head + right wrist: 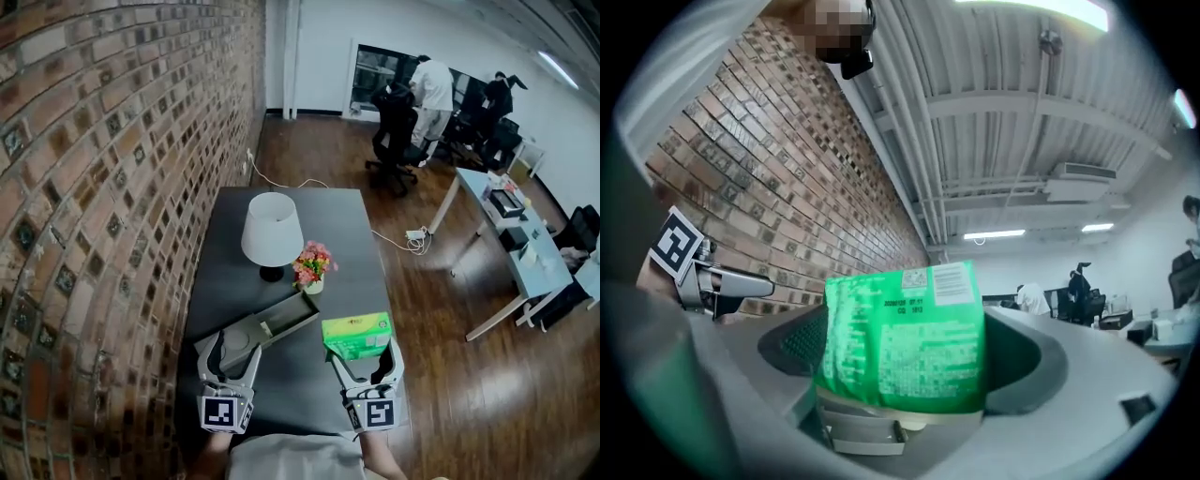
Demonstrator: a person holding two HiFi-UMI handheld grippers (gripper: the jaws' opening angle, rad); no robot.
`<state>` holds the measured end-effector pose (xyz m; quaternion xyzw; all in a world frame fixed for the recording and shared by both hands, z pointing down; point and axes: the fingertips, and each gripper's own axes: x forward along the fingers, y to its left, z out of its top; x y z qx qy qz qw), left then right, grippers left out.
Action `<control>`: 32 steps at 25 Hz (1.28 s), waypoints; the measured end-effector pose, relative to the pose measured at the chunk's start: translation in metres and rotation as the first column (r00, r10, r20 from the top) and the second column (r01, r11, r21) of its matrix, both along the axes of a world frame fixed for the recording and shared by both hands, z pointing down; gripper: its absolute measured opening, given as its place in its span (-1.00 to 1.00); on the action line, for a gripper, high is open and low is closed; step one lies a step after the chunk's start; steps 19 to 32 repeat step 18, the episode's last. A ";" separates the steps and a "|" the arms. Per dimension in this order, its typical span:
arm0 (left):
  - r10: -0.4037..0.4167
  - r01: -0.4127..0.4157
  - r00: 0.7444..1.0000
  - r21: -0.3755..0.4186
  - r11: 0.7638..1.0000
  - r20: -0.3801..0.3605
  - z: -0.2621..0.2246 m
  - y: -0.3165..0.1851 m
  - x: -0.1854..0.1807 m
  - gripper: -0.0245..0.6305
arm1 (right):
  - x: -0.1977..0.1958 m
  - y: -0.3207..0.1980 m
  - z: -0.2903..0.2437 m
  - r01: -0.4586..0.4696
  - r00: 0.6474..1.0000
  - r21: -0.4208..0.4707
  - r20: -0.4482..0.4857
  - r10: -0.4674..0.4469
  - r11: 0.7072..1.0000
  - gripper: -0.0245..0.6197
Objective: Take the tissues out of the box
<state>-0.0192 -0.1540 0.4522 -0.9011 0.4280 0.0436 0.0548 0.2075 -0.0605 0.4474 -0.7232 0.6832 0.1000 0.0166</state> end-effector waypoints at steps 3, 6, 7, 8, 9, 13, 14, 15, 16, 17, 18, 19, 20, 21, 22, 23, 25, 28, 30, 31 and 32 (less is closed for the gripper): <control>0.002 -0.002 1.000 -0.013 1.000 0.003 0.002 0.003 0.003 0.04 | -0.004 -0.005 -0.004 0.015 1.000 0.017 0.002 -0.015 1.000 0.66; 0.013 -0.012 1.000 -0.015 1.000 0.002 0.005 0.003 0.005 0.03 | -0.008 -0.011 -0.008 0.037 0.999 0.040 -0.002 -0.037 0.999 0.66; 0.016 -0.016 1.000 -0.015 1.000 -0.002 0.005 0.002 0.006 0.03 | -0.008 -0.014 -0.006 0.036 0.999 0.025 -0.005 -0.036 0.999 0.66; 0.021 -0.021 1.000 -0.016 1.000 -0.007 0.004 0.000 0.008 0.03 | -0.008 -0.017 -0.005 0.034 0.999 0.010 -0.005 -0.034 0.999 0.66; 0.026 -0.026 1.000 -0.018 0.999 -0.010 0.004 -0.001 0.009 0.02 | -0.008 -0.020 -0.003 0.035 0.999 0.000 -0.004 -0.035 0.999 0.66; 0.030 -0.030 1.000 -0.022 0.999 -0.006 0.003 -0.006 0.015 0.02 | -0.008 -0.026 0.001 0.059 0.998 -0.001 0.012 -0.059 0.998 0.66; 0.027 -0.027 1.000 -0.020 0.999 -0.012 0.002 -0.008 0.016 0.02 | -0.006 -0.027 0.002 0.061 0.998 -0.002 0.017 -0.061 0.998 0.66; 0.024 -0.025 1.000 -0.020 1.000 -0.016 0.001 -0.010 0.017 0.01 | -0.006 -0.028 0.002 0.061 0.998 -0.003 0.019 -0.061 0.998 0.66; 0.023 -0.023 1.000 -0.019 1.000 -0.017 0.000 -0.011 0.017 0.00 | -0.005 -0.030 0.002 0.061 0.998 -0.005 0.017 -0.061 0.998 0.66; 0.022 -0.022 1.000 -0.017 1.000 -0.016 -0.001 -0.013 0.018 0.00 | -0.004 -0.031 0.001 0.062 0.998 -0.009 0.013 -0.061 0.998 0.66; 0.022 -0.022 1.000 -0.015 1.000 -0.014 -0.002 -0.014 0.018 -0.01 | -0.004 -0.032 0.001 0.062 0.998 -0.013 0.007 -0.062 0.998 0.66; 0.022 -0.022 1.000 -0.015 1.000 -0.014 -0.002 -0.014 0.018 -0.01 | -0.004 -0.032 0.001 0.062 0.998 -0.013 0.007 -0.062 0.998 0.66; 0.022 -0.022 1.000 -0.015 1.000 -0.014 -0.002 -0.014 0.018 -0.01 | -0.004 -0.032 0.001 0.062 0.998 -0.013 0.007 -0.062 0.998 0.66; 0.022 -0.022 1.000 -0.015 1.000 -0.014 -0.002 -0.014 0.018 -0.01 | -0.004 -0.032 0.001 0.062 0.998 -0.013 0.007 -0.062 0.998 0.66; 0.022 -0.022 1.000 -0.015 1.000 -0.014 -0.002 -0.014 0.018 -0.01 | -0.004 -0.032 0.001 0.062 0.998 -0.013 0.007 -0.062 0.998 0.66; 0.022 -0.022 1.000 -0.015 1.000 -0.014 -0.002 -0.014 0.018 -0.01 | -0.004 -0.032 0.001 0.062 0.998 -0.013 0.007 -0.062 0.998 0.66; 0.022 -0.022 1.000 -0.015 1.000 -0.014 -0.002 -0.014 0.018 -0.01 | -0.004 -0.032 0.001 0.062 0.998 -0.013 0.007 -0.062 0.998 0.66; 0.022 -0.022 1.000 -0.015 1.000 -0.014 -0.002 -0.014 0.018 -0.01 | -0.004 -0.032 0.001 0.062 0.998 -0.013 0.007 -0.062 0.998 0.66; 0.022 -0.022 1.000 -0.015 1.000 -0.014 -0.002 -0.014 0.018 -0.01 | -0.004 -0.032 0.001 0.062 0.998 -0.013 0.007 -0.062 0.998 0.66; 0.022 -0.022 1.000 -0.015 1.000 -0.014 -0.002 -0.014 0.018 -0.01 | -0.004 -0.032 0.001 0.062 0.998 -0.013 0.007 -0.062 0.998 0.66; 0.022 -0.022 1.000 -0.015 1.000 -0.014 -0.002 -0.014 0.018 -0.01 | -0.004 -0.032 0.001 0.062 0.998 -0.013 0.007 -0.062 0.998 0.66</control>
